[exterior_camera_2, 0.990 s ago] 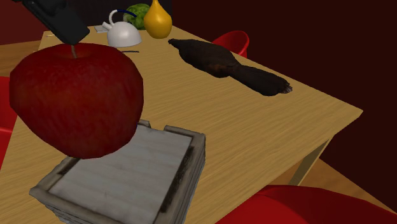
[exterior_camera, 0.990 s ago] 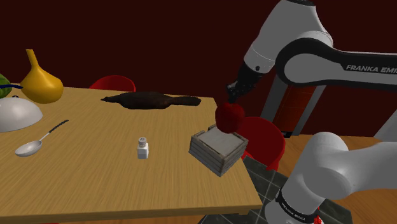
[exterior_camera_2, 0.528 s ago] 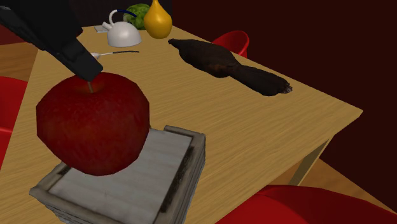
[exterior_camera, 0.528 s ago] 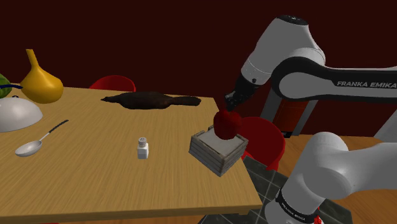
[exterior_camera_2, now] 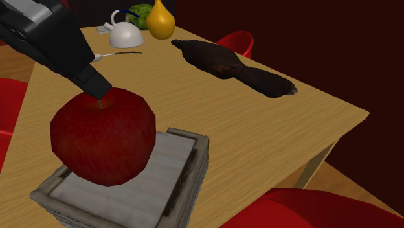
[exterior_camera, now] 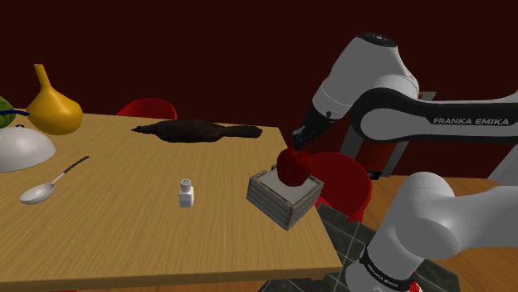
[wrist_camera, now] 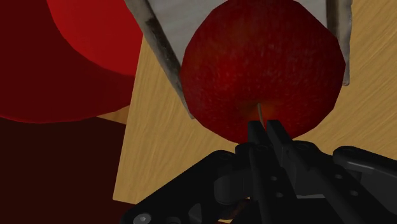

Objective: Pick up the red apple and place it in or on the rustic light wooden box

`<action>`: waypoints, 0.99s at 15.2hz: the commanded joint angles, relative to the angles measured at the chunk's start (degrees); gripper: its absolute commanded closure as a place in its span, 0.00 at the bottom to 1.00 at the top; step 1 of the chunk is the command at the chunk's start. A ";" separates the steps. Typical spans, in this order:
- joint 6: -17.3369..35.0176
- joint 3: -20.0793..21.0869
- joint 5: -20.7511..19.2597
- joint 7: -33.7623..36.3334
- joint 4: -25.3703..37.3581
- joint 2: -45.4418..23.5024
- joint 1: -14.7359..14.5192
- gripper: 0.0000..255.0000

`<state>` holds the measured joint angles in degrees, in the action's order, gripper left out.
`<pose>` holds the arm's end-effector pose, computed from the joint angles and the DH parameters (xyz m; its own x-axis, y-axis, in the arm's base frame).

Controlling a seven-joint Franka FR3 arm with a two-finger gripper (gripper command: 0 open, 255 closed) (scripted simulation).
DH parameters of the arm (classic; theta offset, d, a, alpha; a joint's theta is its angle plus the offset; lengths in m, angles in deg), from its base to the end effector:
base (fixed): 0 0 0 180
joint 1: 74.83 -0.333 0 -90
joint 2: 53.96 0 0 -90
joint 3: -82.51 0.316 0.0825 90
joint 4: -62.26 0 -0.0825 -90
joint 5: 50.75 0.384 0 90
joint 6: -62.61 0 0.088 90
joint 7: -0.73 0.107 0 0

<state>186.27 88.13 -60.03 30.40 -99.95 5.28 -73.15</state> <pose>0.2837 0.0127 0.4906 0.8379 -0.3602 0.4101 -0.4119 -0.9103 0.0421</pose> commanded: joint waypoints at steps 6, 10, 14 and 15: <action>0.03 0.05 0.05 0.08 -0.24 -0.26 -0.03 0.00; -2.50 0.20 0.38 -0.08 1.10 0.90 -0.36 0.00; -9.00 0.81 1.26 -0.32 5.15 3.24 -1.13 0.00; -9.00 0.81 1.26 -0.32 5.15 3.24 -1.13 0.00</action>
<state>178.03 88.98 -58.80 30.22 -95.31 8.32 -74.27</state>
